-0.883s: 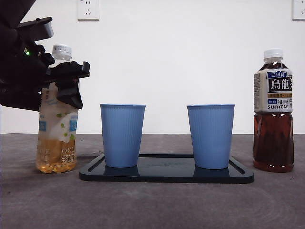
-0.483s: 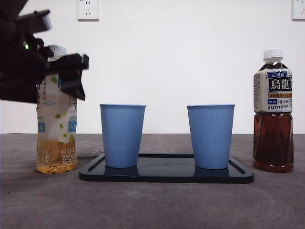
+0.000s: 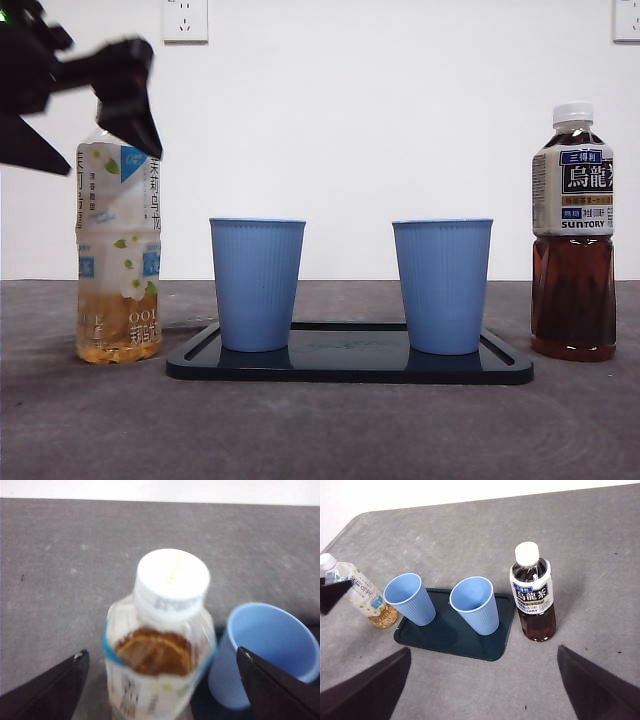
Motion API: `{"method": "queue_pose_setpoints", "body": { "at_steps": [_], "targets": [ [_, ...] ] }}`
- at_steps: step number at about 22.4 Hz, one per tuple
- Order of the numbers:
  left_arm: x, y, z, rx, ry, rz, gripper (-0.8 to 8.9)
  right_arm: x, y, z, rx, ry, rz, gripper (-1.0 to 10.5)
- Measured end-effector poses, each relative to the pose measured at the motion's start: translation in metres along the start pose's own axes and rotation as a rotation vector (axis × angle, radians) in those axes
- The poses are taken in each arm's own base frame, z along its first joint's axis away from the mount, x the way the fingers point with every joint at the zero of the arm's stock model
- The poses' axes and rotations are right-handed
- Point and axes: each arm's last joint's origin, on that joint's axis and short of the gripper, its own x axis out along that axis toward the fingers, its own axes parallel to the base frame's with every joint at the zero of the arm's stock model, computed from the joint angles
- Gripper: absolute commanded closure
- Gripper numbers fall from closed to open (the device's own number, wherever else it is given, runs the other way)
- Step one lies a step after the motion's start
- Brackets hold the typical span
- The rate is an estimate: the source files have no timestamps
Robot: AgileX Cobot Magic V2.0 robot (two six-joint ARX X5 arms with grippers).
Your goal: Pour the drink into the cup
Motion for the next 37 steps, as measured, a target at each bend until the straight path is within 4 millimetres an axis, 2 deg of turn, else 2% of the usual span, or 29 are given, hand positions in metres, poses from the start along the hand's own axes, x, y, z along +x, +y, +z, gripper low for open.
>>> {"method": "queue_pose_setpoints", "body": {
  "at_steps": [5, 10, 15, 20, 23, 27, 28, 29, 30, 31, 32, 37],
  "targets": [
    [-0.046, -0.002, 0.023, 0.006, 0.001, -0.129, 3.43, 0.0, 0.001, -0.001, -0.015, 0.021, 0.044, 4.8],
    [-0.093, -0.003, 0.047, 0.027, 0.007, -0.296, 3.45, 0.0, 0.005, -0.002, -0.075, 0.051, 0.174, 4.8],
    [-0.132, 0.0, 0.06, 0.058, 0.053, -0.419, 3.46, -0.001, 0.008, -0.003, -0.126, 0.072, 0.303, 4.8],
    [-0.165, 0.005, 0.07, 0.062, 0.044, -0.506, 3.47, -0.002, 0.01, -0.004, -0.145, 0.078, 0.35, 4.8],
    [-0.175, 0.008, 0.072, 0.061, 0.011, -0.518, 3.49, -0.002, 0.01, -0.004, -0.149, 0.078, 0.352, 4.8],
    [-0.178, 0.009, 0.07, 0.061, 0.024, -0.516, 3.66, -0.002, 0.01, -0.004, -0.153, 0.077, 0.352, 4.8],
    [-0.178, 0.009, 0.069, 0.062, 0.027, -0.515, 4.19, -0.002, 0.01, -0.004, -0.154, 0.077, 0.352, 4.8],
    [-0.177, 0.009, 0.069, 0.062, 0.031, -0.514, 5.51, -0.002, 0.01, -0.004, -0.154, 0.077, 0.352, 5.7],
    [-0.177, 0.009, 0.069, 0.063, 0.033, -0.513, 6.99, -0.002, 0.01, -0.004, -0.154, 0.077, 0.352, 7.0],
    [-0.177, 0.009, 0.069, 0.065, 0.034, -0.513, 8.32, -0.002, 0.01, -0.004, -0.154, 0.077, 0.352, 8.8],
    [-0.177, 0.009, 0.068, 0.065, 0.037, -0.512, 7.89, -0.002, 0.01, -0.004, -0.157, 0.077, 0.352, 9.3],
    [-0.177, 0.009, 0.068, 0.066, 0.045, -0.511, 7.93, -0.002, 0.01, -0.002, -0.177, 0.061, 0.359, 9.3]
  ]
}}
